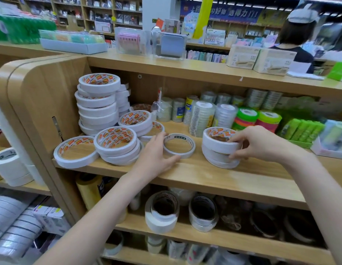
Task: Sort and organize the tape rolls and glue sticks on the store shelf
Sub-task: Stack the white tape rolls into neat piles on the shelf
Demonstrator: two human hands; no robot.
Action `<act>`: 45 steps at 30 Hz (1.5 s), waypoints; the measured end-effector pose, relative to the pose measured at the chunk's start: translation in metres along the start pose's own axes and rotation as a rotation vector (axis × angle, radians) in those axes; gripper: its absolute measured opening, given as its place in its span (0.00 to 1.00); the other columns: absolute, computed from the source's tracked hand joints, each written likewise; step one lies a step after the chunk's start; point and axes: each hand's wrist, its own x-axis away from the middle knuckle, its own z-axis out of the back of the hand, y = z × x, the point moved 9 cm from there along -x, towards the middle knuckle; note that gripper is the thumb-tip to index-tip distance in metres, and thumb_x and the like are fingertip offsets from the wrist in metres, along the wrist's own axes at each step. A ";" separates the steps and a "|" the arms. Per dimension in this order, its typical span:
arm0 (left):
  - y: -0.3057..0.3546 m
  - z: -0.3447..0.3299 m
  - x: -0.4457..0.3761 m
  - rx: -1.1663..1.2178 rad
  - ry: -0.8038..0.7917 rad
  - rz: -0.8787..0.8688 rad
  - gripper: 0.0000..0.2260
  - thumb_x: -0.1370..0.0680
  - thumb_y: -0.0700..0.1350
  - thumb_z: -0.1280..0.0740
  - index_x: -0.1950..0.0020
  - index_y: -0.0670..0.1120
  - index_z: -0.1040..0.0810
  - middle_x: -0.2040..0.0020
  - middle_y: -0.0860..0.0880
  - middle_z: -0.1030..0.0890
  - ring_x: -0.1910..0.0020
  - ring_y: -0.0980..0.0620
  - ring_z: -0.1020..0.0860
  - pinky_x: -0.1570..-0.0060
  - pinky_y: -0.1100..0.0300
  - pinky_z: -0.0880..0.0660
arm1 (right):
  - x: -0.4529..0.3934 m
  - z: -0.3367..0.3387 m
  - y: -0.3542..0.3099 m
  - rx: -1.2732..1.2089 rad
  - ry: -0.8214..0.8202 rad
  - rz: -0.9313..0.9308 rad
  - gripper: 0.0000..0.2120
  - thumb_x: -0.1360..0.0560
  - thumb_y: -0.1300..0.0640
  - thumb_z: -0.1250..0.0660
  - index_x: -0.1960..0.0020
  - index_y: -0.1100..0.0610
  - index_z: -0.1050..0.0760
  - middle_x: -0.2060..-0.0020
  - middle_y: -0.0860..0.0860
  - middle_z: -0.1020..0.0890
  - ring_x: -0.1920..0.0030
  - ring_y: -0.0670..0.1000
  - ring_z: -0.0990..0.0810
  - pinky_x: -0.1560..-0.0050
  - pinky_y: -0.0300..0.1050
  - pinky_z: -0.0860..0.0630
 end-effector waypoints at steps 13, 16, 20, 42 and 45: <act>-0.020 0.014 0.018 0.210 0.110 0.082 0.25 0.25 0.37 0.34 0.30 0.47 0.36 0.38 0.47 0.25 0.41 0.52 0.25 0.38 0.53 0.28 | -0.065 -0.029 -0.070 -0.106 -0.020 0.235 0.19 0.33 0.54 0.25 0.70 0.60 0.34 0.74 0.51 0.35 0.72 0.44 0.38 0.71 0.40 0.43; -0.022 0.017 0.019 0.256 0.101 0.085 0.23 0.24 0.37 0.34 0.30 0.45 0.34 0.37 0.48 0.25 0.40 0.52 0.25 0.37 0.55 0.28 | -0.070 -0.031 -0.066 -0.144 -0.051 0.209 0.15 0.33 0.52 0.25 0.69 0.59 0.28 0.73 0.49 0.32 0.71 0.45 0.36 0.71 0.38 0.41; -0.018 0.013 0.015 0.168 0.059 0.059 0.22 0.25 0.37 0.34 0.31 0.44 0.31 0.37 0.48 0.24 0.38 0.53 0.26 0.36 0.56 0.30 | -0.071 -0.035 -0.065 -0.173 -0.074 0.211 0.16 0.33 0.53 0.25 0.68 0.62 0.29 0.73 0.50 0.32 0.72 0.43 0.37 0.71 0.37 0.41; -0.007 0.020 0.029 0.102 0.095 -0.048 0.24 0.24 0.39 0.36 0.28 0.46 0.35 0.34 0.49 0.28 0.36 0.53 0.29 0.36 0.55 0.32 | -0.064 -0.040 -0.067 -0.266 -0.181 0.211 0.09 0.30 0.56 0.27 0.67 0.54 0.24 0.71 0.45 0.27 0.67 0.44 0.32 0.64 0.39 0.37; 0.001 0.026 0.034 0.105 0.132 -0.129 0.25 0.24 0.38 0.35 0.28 0.45 0.36 0.33 0.50 0.28 0.35 0.55 0.30 0.36 0.57 0.32 | -0.055 -0.034 -0.065 -0.424 -0.276 0.154 0.08 0.30 0.54 0.27 0.56 0.59 0.19 0.62 0.57 0.20 0.63 0.47 0.28 0.60 0.42 0.34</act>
